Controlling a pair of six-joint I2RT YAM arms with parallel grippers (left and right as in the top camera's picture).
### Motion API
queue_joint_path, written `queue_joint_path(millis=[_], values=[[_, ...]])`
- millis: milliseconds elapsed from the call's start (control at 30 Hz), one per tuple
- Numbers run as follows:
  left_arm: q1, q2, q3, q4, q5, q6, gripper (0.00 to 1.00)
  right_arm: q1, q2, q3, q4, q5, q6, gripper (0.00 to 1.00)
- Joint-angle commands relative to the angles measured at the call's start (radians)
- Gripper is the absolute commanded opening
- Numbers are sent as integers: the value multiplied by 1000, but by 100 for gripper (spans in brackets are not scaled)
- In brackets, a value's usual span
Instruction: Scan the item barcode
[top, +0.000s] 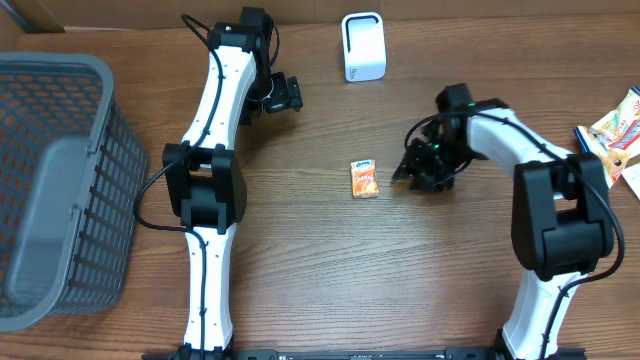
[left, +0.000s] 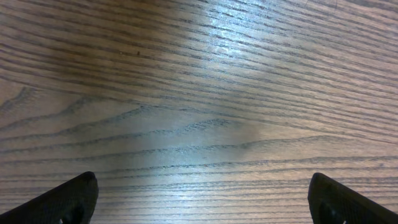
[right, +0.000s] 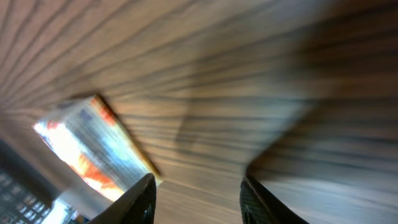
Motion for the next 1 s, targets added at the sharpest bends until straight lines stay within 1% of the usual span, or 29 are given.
queue_joint_path(millis=[0,100,167,233,300,367,433,500,567,600,733,833,867,967], values=[[-6,5,15,0,-7,1,100,-15,2,99,-58,54,-107,47],[-6,5,15,0,-7,1,100,-13,2,164,-126,22,-178,47],[-6,4,15,0,-8,1,100,-5,2,180,-132,-55,-224,51],[-6,4,15,0,-8,1,100,3,2,179,-126,-113,-252,53],[-7,4,15,0,-8,1,100,23,2,169,-116,-112,-265,53],[-6,5,15,0,-8,1,100,43,2,157,-102,-110,-272,56],[-6,4,15,0,-8,1,100,66,2,142,-77,-101,-271,56],[-6,4,15,0,-8,1,100,94,2,124,-42,-57,-243,56],[-7,4,15,0,-8,1,100,126,2,101,-2,77,-113,54],[-6,4,15,0,-7,1,100,137,2,93,9,102,-93,54],[-7,4,15,0,-8,1,100,175,2,68,48,119,-78,51],[-6,5,15,0,-7,1,100,192,2,60,76,181,-41,50],[-6,4,15,0,-8,1,100,193,2,50,91,208,-18,47],[-6,4,15,0,-8,1,100,192,2,26,117,206,-18,47]])
